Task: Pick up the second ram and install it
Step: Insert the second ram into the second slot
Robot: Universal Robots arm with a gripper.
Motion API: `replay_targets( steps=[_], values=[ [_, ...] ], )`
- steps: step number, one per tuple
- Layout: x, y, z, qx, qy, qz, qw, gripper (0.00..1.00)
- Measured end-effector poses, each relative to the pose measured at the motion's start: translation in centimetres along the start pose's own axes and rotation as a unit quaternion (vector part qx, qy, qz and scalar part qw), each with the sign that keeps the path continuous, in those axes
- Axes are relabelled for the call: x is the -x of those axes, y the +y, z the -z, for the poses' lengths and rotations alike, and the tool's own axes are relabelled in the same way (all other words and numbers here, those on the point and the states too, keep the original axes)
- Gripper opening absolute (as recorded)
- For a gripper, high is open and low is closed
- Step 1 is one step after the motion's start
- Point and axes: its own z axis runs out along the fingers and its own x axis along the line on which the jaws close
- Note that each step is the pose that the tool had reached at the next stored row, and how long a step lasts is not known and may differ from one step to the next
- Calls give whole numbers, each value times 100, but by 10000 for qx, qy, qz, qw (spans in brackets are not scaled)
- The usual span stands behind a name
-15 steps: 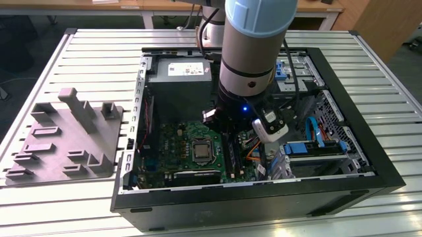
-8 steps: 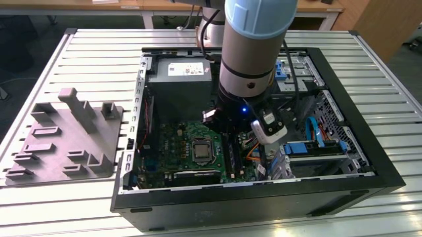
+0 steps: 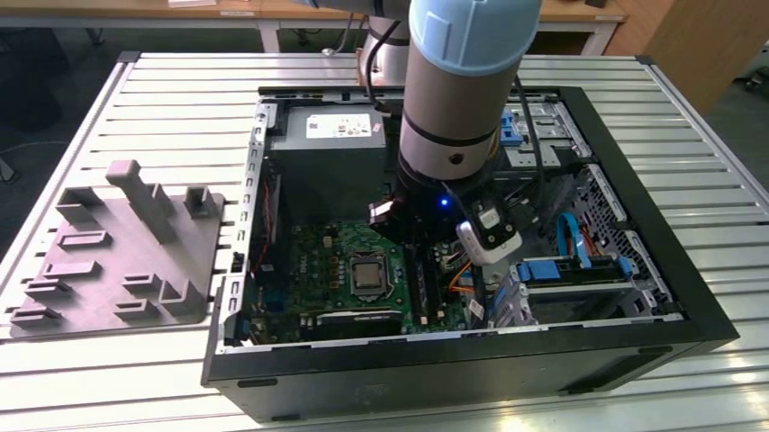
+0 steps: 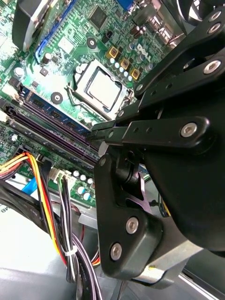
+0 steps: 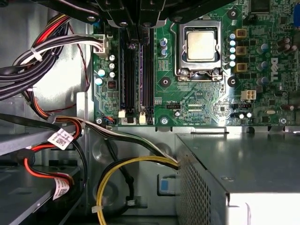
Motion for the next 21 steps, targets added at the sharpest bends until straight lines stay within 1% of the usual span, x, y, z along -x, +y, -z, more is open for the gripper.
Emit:
replay_targets(
  steps=[4, 21],
  values=[
    [0, -1, -10, 10, 0, 4, 10000, 11],
    [1, -7, -55, 15, 0, 4, 10000, 11]
  ],
)
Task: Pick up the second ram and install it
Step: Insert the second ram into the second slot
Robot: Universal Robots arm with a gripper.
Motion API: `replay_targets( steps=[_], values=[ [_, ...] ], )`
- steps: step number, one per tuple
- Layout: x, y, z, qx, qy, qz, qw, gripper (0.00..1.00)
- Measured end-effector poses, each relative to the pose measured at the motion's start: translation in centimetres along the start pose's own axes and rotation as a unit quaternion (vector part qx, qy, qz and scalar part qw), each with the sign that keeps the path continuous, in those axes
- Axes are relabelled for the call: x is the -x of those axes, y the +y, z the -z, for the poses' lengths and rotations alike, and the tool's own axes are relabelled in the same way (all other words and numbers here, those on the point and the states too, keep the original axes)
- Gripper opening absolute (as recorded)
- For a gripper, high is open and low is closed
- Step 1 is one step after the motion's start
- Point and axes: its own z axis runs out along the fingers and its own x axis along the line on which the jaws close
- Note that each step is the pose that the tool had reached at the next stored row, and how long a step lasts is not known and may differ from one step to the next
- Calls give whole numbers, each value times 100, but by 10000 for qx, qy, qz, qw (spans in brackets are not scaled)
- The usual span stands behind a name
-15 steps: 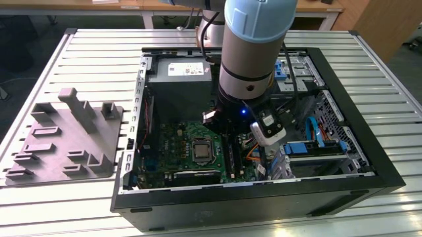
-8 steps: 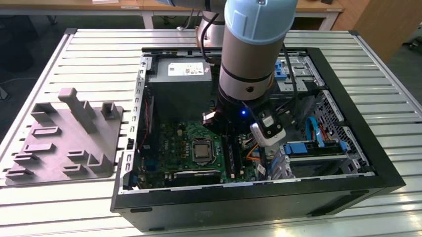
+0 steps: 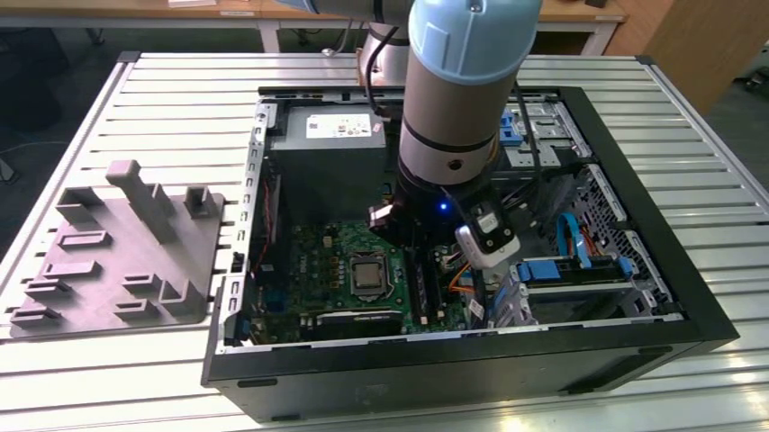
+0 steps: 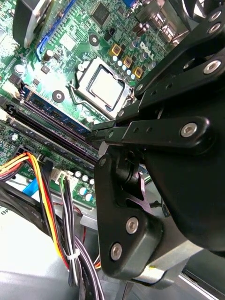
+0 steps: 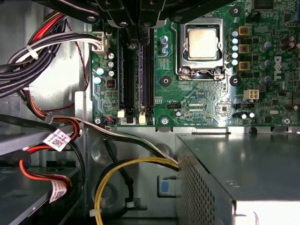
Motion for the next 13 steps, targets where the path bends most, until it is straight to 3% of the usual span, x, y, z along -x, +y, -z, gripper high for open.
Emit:
replay_targets(
  steps=[13],
  values=[
    [0, -7, -7, 0, 0, 0, 10000, 11]
  ],
)
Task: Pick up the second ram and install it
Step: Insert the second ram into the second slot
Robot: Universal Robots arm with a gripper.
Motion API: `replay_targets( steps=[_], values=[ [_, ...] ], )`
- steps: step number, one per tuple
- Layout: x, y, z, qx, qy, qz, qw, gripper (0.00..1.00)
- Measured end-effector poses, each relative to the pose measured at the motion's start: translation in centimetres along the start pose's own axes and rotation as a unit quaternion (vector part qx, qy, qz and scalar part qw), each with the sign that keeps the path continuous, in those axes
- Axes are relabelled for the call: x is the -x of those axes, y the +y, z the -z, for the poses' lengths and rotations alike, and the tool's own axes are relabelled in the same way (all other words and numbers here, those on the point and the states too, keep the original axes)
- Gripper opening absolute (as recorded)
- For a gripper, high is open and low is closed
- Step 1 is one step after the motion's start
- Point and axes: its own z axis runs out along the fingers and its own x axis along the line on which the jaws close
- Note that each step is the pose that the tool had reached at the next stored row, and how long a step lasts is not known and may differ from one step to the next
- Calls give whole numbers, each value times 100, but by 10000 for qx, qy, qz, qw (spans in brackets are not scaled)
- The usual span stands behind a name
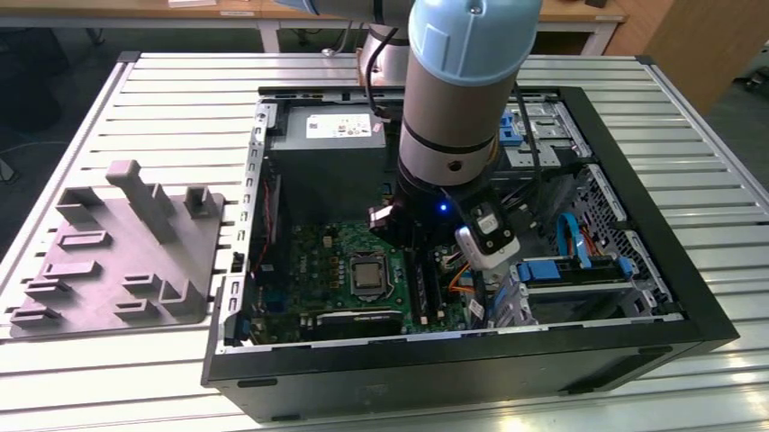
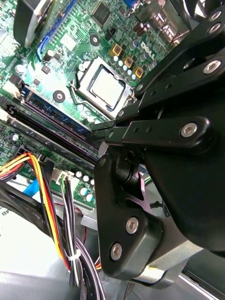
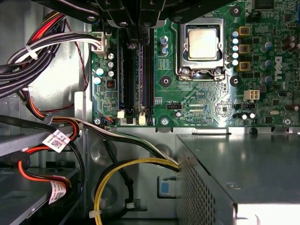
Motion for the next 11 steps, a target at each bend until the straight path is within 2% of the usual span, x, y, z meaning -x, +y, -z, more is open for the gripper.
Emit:
replay_targets(
  steps=[11],
  values=[
    [0, -3, -9, 0, 0, 0, 10000, 11]
  ],
)
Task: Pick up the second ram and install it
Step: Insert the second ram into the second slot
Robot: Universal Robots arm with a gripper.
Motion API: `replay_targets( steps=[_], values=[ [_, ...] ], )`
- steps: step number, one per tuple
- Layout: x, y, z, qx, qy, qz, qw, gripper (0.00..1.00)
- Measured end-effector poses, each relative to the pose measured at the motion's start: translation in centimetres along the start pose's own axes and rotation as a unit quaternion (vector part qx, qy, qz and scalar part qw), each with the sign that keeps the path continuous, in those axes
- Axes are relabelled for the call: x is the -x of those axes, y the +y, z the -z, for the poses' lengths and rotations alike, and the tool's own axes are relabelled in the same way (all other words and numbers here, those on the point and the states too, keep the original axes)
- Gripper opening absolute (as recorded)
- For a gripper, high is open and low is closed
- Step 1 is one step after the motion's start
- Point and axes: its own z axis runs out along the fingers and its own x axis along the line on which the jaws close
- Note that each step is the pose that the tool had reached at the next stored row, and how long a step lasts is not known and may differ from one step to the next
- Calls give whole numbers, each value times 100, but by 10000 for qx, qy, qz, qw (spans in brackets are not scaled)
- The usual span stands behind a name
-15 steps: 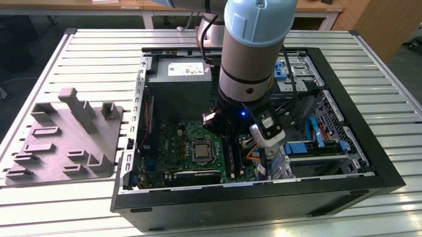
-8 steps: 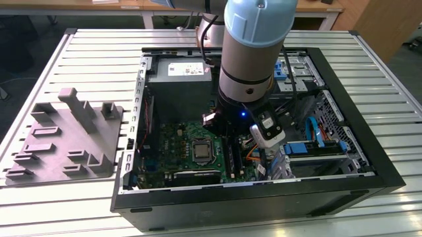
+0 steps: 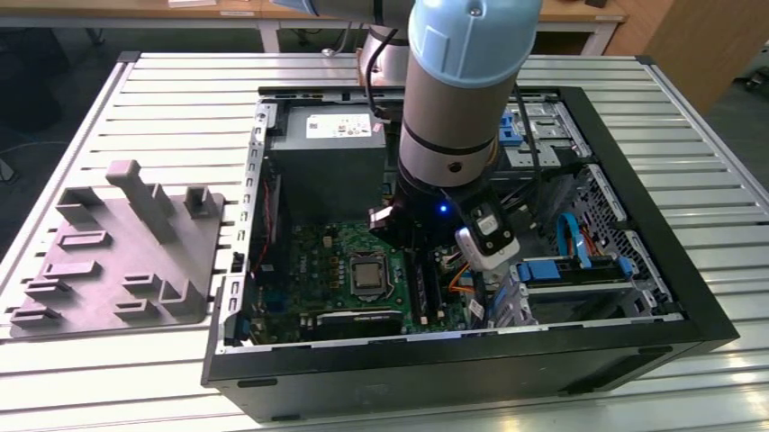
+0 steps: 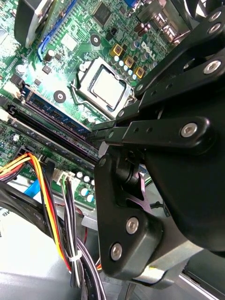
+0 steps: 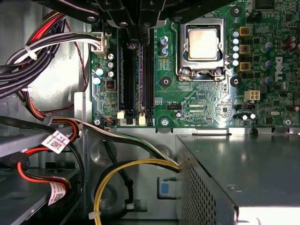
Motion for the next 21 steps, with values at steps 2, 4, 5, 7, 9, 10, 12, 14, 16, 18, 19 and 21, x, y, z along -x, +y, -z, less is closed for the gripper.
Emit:
replay_targets(
  steps=[2, 4, 5, 7, 9, 10, 12, 14, 16, 18, 19, 21],
  values=[
    [-3, 0, 0, 0, 0, 0, 10000, 11],
    [-9, 0, -1, 1, -1, 0, 10000, 11],
    [-11, 0, -1, 1, -1, 0, 10000, 11],
    [-15, -1, -4, 0, -1, 0, 10000, 11],
    [-18, -1, -12, 1, -1, 0, 10000, 11],
    [-19, -1, -13, 0, -1, 0, 10000, 11],
    [-19, -1, -18, 0, -1, 1, 10000, 11],
    [-19, -1, -20, 0, -1, 0, 10000, 11],
    [-19, -1, -20, 0, -1, 0, 10000, 11],
    [-19, -1, -23, 1, -1, 0, 10000, 11],
    [-19, -1, -26, 1, -1, 0, 10000, 11],
    [-19, -2, -30, 0, -1, 0, 10000, 11]
  ],
)
